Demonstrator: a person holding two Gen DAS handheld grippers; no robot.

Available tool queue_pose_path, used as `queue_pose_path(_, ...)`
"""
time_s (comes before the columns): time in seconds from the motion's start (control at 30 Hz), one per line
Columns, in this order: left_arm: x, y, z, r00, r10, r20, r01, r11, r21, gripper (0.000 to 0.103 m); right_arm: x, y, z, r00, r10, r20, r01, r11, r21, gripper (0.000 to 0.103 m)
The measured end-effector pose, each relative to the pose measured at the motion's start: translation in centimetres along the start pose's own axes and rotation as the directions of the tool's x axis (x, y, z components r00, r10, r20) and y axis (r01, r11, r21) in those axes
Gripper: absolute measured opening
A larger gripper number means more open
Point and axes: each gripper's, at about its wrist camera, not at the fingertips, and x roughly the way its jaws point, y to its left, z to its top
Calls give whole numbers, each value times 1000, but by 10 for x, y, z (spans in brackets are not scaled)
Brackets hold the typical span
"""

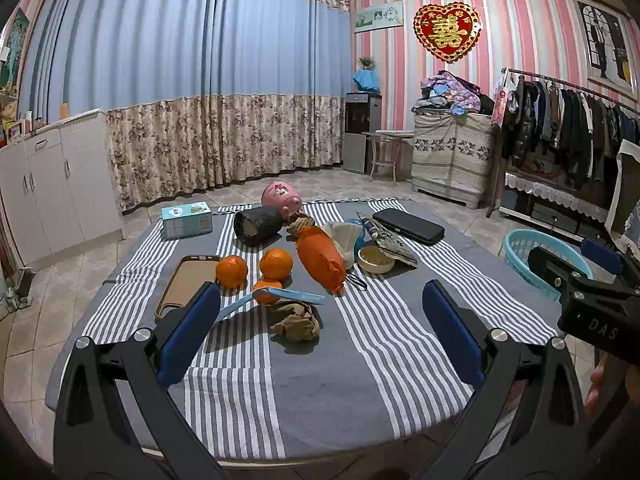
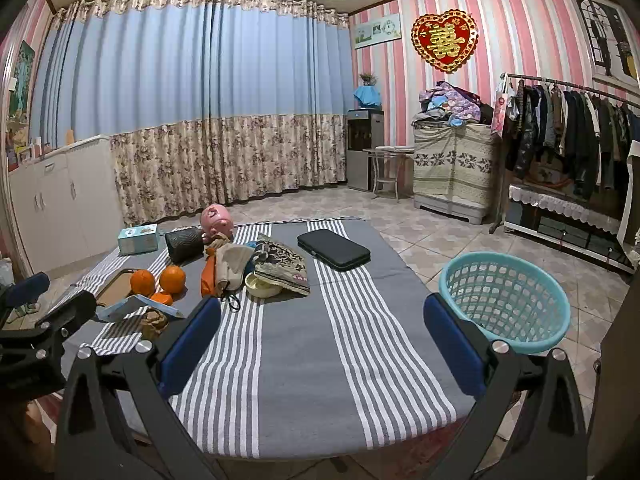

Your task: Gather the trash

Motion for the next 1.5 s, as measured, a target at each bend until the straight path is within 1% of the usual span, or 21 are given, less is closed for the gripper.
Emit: queue_pose_path(1.5, -3, 5, 3, 1000, 1, -4, -1, 1000, -3, 98, 6, 2, -7, 1000, 3, -7, -3, 1000, 1, 99)
